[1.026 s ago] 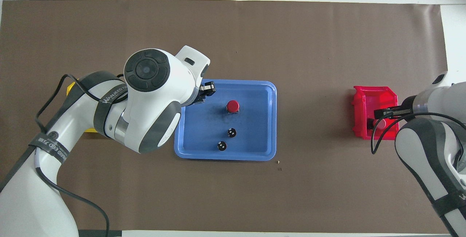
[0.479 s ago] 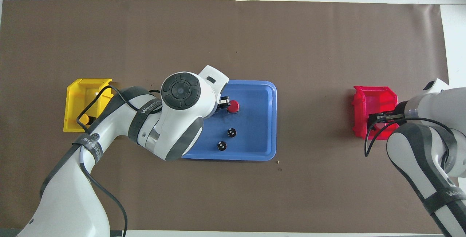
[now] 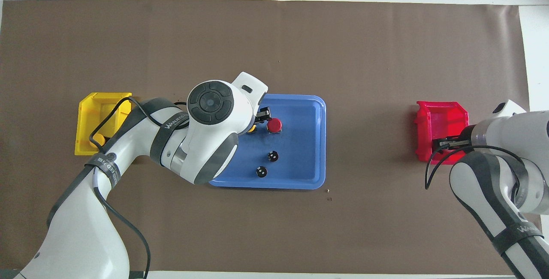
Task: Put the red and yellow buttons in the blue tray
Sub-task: 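Place the yellow button in the tray while the right gripper grasps red, then place the second red button in the tray while the left gripper grasps yellow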
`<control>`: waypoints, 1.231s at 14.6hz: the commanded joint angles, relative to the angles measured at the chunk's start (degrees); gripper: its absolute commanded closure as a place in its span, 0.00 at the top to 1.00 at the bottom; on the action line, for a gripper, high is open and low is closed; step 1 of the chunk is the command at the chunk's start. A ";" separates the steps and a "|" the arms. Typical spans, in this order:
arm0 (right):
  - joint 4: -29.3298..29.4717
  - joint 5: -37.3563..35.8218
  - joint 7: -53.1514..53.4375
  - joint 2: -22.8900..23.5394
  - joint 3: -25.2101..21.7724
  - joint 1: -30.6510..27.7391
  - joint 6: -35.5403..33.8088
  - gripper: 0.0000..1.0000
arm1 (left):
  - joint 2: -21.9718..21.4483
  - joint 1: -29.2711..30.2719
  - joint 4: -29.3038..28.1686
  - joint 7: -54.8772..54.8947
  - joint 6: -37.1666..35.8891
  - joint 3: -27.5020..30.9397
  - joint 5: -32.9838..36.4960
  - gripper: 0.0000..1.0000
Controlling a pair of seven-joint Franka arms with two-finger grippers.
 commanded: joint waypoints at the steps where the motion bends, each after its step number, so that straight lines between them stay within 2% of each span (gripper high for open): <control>1: -0.96 0.91 -0.75 -1.04 0.56 -0.94 0.90 0.22 | -2.68 1.88 2.63 1.16 -8.28 0.84 1.32 0.91; 2: 0.18 0.91 -1.36 -0.77 0.56 -0.94 -0.06 0.17 | -3.64 3.80 2.64 4.57 -11.10 1.19 3.59 0.92; 3: 3.67 0.91 -2.32 -0.07 0.56 -0.68 -3.47 0.17 | -5.39 7.48 2.47 11.56 -13.48 1.28 4.31 0.92; 6: 19.21 0.74 -1.81 3.88 1.08 1.50 -19.44 0.18 | -9.70 18.64 2.73 29.51 -20.78 1.28 4.23 0.96; 7: 24.05 0.74 -0.15 4.58 1.09 3.69 -24.02 0.18 | -11.80 21.81 2.73 33.22 -22.01 1.37 4.23 0.99; 9: 33.10 0.21 6.86 7.82 1.17 8.17 -30.54 0.19 | -16.55 26.65 2.82 37.10 -25.79 1.37 4.23 1.00; 11: 37.97 0.30 16.95 10.64 1.17 16.07 -29.44 0.19 | -19.81 30.00 3.51 44.11 -29.65 1.63 4.23 1.00; 13: 37.89 0.91 28.72 12.66 1.17 23.62 -21.82 0.18 | -20.44 31.86 3.43 48.01 -30.29 1.63 3.97 1.00; 15: 37.90 1.00 41.03 16.88 1.17 30.67 -14.96 0.18 | -22.01 32.03 -2.07 48.02 -24.52 1.54 3.70 1.00; 16: 37.89 0.92 43.17 18.55 1.17 32.09 -13.71 0.19 | -22.37 32.82 -5.93 48.28 -20.92 1.63 3.70 1.00; 18: 35.54 0.74 43.20 19.09 1.17 32.54 -12.56 0.19 | -22.11 33.62 -12.01 48.28 -13.45 1.54 3.61 0.94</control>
